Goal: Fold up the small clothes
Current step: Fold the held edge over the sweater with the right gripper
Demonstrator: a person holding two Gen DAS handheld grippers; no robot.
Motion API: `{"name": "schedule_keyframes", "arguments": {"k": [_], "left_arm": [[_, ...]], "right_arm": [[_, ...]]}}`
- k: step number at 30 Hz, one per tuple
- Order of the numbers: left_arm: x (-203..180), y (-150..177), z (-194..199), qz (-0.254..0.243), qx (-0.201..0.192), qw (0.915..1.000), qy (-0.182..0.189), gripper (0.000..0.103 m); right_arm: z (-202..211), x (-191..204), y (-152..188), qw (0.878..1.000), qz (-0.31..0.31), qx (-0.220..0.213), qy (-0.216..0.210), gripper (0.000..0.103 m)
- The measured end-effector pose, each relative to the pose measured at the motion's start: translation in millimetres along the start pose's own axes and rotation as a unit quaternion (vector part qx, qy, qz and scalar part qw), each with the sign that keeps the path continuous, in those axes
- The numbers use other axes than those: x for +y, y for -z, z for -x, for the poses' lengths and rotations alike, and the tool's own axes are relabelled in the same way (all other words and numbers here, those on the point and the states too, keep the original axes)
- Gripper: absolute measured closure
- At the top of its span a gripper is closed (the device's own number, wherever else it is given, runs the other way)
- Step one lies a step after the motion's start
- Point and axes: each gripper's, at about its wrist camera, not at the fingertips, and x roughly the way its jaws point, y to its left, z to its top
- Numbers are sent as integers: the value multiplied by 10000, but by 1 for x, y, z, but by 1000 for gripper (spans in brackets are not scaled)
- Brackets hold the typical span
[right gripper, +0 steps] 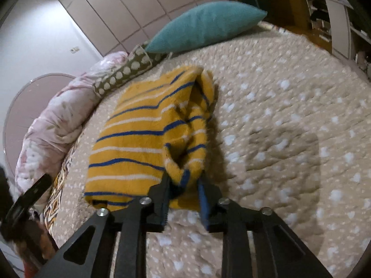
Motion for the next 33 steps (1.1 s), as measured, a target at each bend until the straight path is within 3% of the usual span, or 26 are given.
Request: {"name": "schedule_keyframes", "arguments": {"k": [1,3,5,6,12,17,18,20,21,24,25,29,31,33], "left_arm": [[-6,-2,-12,-52,123,9999,-25,3],[-16,1,-42,-119,568,9983,-61,27],[-23,10,-65,-149,983,9950,-98,34],[-25,16,-74,-137,1130,9934,-113,34],[-38,23,-77,-261,1022,9937,-385,34],[-34,25,-73,-135,1023,9938,-410,32],[-33,24,-71,-98,1042,9937,-409,31],[-30,22,-58,27,1035,9942,-302,32],[-29,21,-50,55,989,9947,-269,32],[-26,26,-21,5,779,9963,-373,29],[-25,30,-13,-10,736,9962,-466,28],[-12,49,7,100,742,9939,-810,28],[-4,59,13,266,772,9934,-809,28],[2,67,17,368,774,9924,-881,28]], "right_arm": [[3,0,-2,10000,30,-58,19,76],[13,-3,-6,9998,71,-191,52,76],[19,-5,-13,9995,110,-289,40,76],[21,-5,-17,9994,118,-320,16,76],[-3,14,-63,9978,186,-389,-511,76],[-72,25,-86,9945,0,255,-1018,76],[-86,21,-86,9954,-33,370,-882,80],[-105,7,-84,9980,-16,450,-444,101],[-104,2,-83,9980,-62,433,-451,102],[-84,-8,-84,9981,-111,307,-513,101],[-73,-8,-83,9992,-12,212,-344,92],[-41,-17,-68,9975,527,85,472,89],[-37,-23,-55,9895,889,126,1131,88],[-38,-35,-41,9797,1090,184,1675,79]]}}
